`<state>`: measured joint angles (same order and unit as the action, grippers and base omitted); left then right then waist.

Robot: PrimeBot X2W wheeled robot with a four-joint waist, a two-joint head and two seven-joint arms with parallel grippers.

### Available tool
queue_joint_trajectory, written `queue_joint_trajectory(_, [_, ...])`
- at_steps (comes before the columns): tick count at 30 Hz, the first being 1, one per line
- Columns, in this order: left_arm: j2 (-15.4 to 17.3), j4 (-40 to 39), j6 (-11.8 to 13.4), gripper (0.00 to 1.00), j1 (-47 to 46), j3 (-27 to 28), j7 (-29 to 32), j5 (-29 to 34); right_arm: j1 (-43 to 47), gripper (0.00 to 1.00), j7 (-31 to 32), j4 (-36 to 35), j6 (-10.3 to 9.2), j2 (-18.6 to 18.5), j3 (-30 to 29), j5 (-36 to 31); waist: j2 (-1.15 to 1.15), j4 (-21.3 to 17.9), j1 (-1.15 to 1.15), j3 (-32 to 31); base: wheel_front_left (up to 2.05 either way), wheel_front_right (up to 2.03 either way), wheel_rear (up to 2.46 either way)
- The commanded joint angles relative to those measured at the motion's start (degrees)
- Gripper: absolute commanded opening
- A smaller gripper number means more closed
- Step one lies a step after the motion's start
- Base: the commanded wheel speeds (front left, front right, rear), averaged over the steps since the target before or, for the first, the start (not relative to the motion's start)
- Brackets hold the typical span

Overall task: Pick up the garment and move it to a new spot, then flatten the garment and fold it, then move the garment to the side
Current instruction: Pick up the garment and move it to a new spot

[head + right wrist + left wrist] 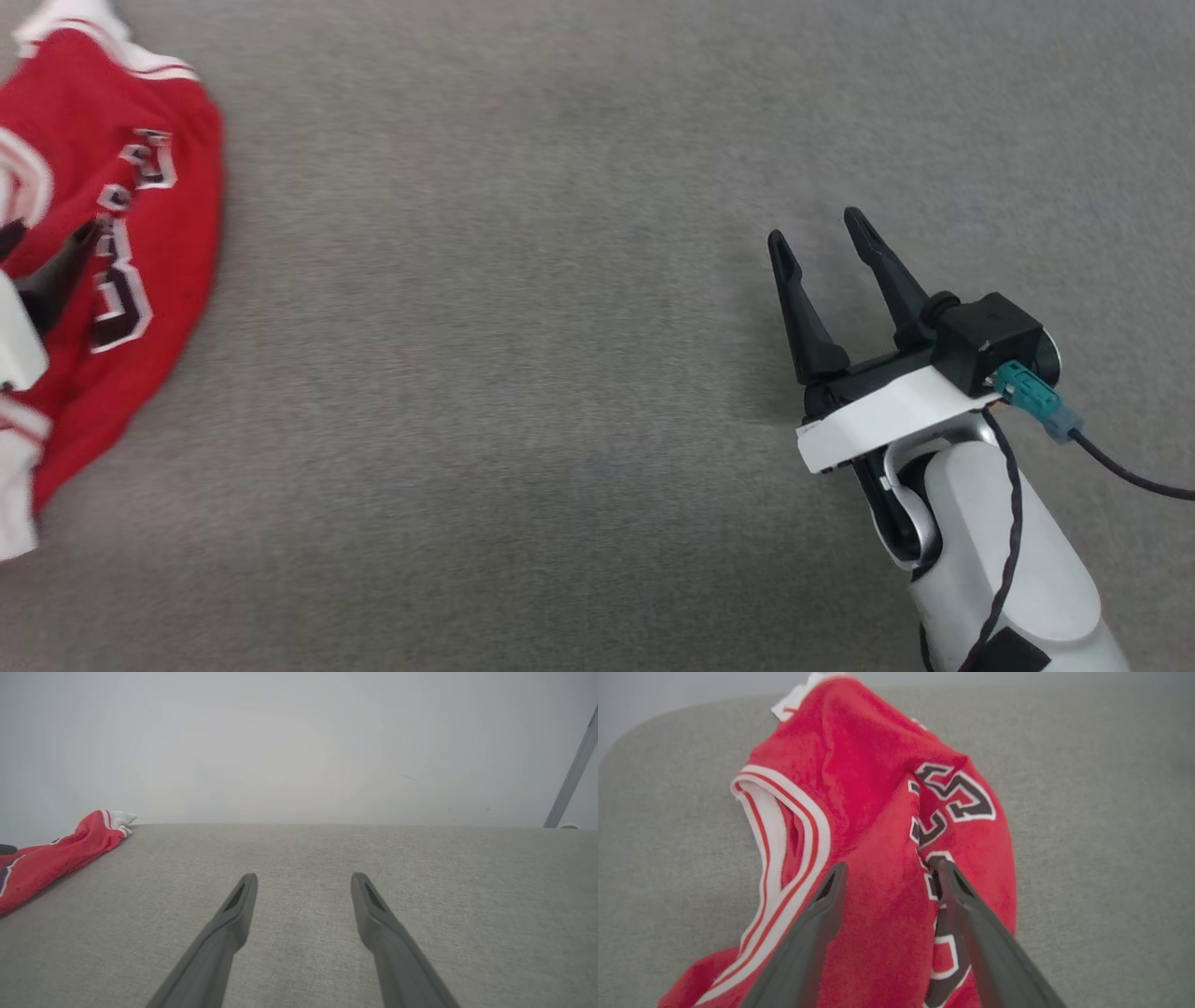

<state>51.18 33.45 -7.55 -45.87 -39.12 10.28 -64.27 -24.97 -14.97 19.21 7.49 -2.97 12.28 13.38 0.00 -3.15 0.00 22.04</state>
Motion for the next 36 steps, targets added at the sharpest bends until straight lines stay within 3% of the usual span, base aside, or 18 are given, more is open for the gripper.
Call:
queue_joint_trajectory(1, [0.82,0.27,0.14,1.0,-0.75,-1.14,1.3,-0.81,-0.7,1.0,-0.29,-0.47,0.01,0.05,0.29,0.22,0.0,-2.75,0.0,2.62,0.0,0.0,0.0])
queue_joint_trajectory(8, [4.8,3.75,0.14,1.0,-2.73,-6.63,6.73,-3.96,-1.17,1.0,-0.3,-2.52,0.01,0.06,1.27,0.75,0.0,-6.14,0.0,5.66,0.0,0.0,0.0])
queue_joint_trajectory(17, [2.98,7.4,0.17,1.0,-1.79,-12.84,10.57,-6.85,-0.82,1.0,-0.3,-3.68,0.01,0.06,1.34,0.19,0.0,-7.06,0.0,6.82,0.0,0.0,0.0])
queue_joint_trajectory(18, [3.04,7.3,0.17,0.89,-1.98,-13.49,10.17,-6.49,-0.94,1.0,-0.3,-3.79,0.01,0.06,1.37,0.12,0.0,-7.02,0.0,6.73,0.0,0.0,0.0])
queue_joint_trajectory(20, [3.01,7.69,0.16,0.14,-2.21,-14.41,9.03,-6.26,-0.97,1.0,-0.3,-3.96,0.01,0.04,1.38,0.01,0.0,-6.88,0.0,6.24,0.0,0.0,0.0])
queue_joint_trajectory(21, [3.32,7.85,0.15,0.0,-3.21,-14.85,6.13,-5.48,-0.86,1.0,-0.3,-3.89,0.01,0.04,1.33,-0.06,0.0,-6.68,0.0,5.5,0.0,0.0,0.0])
queue_joint_trajectory(30, [2.66,12.83,0.14,0.0,-11.16,-16.79,-14.18,4.09,0.92,1.0,-0.29,-2.66,0.01,0.03,1.55,0.64,0.0,-6.33,0.0,0.22,0.0,0.0,0.0])
queue_joint_trajectory(36, [0.26,11.23,0.14,0.0,-15.38,-19.67,-20.33,8.06,2.17,1.0,-0.3,-2.59,0.01,0.03,1.35,1.51,0.0,-7.09,0.0,-2.17,0.0,0.0,0.0])
